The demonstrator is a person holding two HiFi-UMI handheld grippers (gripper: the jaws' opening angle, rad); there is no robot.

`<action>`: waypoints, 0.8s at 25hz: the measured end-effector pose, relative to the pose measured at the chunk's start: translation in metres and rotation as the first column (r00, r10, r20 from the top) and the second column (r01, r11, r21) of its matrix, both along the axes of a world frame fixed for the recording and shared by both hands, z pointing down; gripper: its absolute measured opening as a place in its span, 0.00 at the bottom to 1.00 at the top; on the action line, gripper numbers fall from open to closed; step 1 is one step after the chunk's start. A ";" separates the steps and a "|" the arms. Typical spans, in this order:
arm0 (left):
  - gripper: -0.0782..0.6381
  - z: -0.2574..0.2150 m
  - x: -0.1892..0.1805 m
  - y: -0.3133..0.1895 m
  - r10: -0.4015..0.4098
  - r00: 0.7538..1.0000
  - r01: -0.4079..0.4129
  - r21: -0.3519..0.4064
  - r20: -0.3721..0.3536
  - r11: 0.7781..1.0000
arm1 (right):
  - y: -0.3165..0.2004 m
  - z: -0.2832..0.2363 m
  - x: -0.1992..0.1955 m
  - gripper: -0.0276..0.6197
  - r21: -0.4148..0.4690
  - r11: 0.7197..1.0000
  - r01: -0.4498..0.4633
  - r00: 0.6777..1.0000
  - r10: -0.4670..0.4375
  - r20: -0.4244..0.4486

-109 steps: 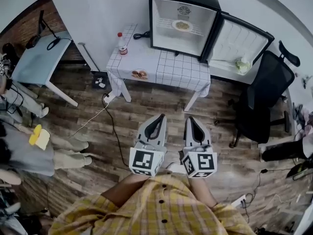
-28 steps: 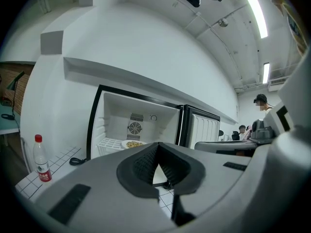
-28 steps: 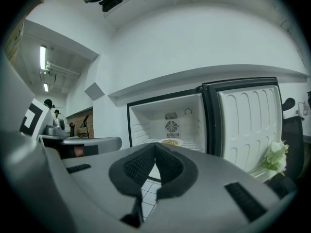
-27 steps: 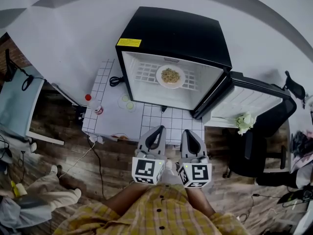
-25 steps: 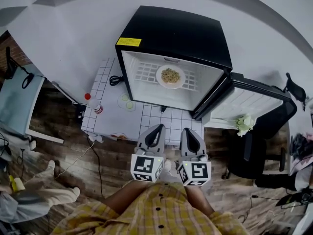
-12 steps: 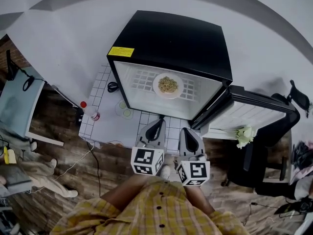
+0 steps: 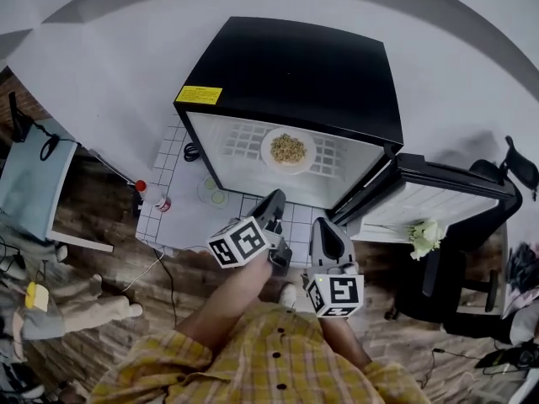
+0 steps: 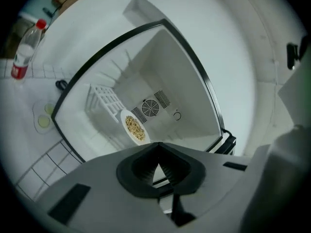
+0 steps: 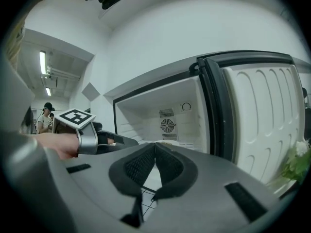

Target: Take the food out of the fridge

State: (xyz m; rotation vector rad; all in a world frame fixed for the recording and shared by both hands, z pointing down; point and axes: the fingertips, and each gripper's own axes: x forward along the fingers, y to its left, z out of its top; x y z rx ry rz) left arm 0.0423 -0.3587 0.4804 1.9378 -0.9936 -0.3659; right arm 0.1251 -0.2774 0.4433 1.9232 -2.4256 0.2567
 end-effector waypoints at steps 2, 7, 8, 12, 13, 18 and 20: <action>0.12 0.000 0.004 -0.005 -0.010 0.991 0.003 -0.051 -0.131 0.999 | -0.003 0.001 0.003 0.05 -0.003 1.000 -0.005 1.000 0.005 0.000; 0.12 0.021 0.010 -0.015 -0.102 0.910 -0.002 -0.251 -0.401 0.968 | -0.006 0.006 0.008 0.05 -0.011 1.000 -0.016 1.000 0.016 -0.002; 0.12 0.026 0.011 -0.018 -0.129 0.888 -0.004 -0.288 -0.441 0.958 | -0.006 0.006 0.008 0.05 -0.009 1.000 -0.018 1.000 0.018 -0.001; 0.12 0.032 0.013 -0.030 -0.208 0.841 0.038 -0.329 -0.500 0.944 | -0.007 0.007 0.012 0.05 -0.013 1.000 -0.027 1.000 0.027 -0.004; 0.12 0.033 0.013 -0.034 -0.227 0.832 0.052 -0.335 -0.507 0.941 | -0.007 0.008 0.013 0.05 -0.014 0.999 -0.030 1.000 0.030 -0.004; 0.14 0.046 0.015 -0.046 -0.294 0.819 0.106 -0.374 -0.492 0.921 | -0.008 0.010 0.017 0.05 -0.022 0.999 -0.034 0.999 0.034 -0.003; 0.26 0.052 0.017 -0.052 -0.298 0.821 0.107 -0.381 -0.487 0.918 | -0.008 0.010 0.017 0.05 -0.022 0.999 -0.032 0.999 0.032 -0.002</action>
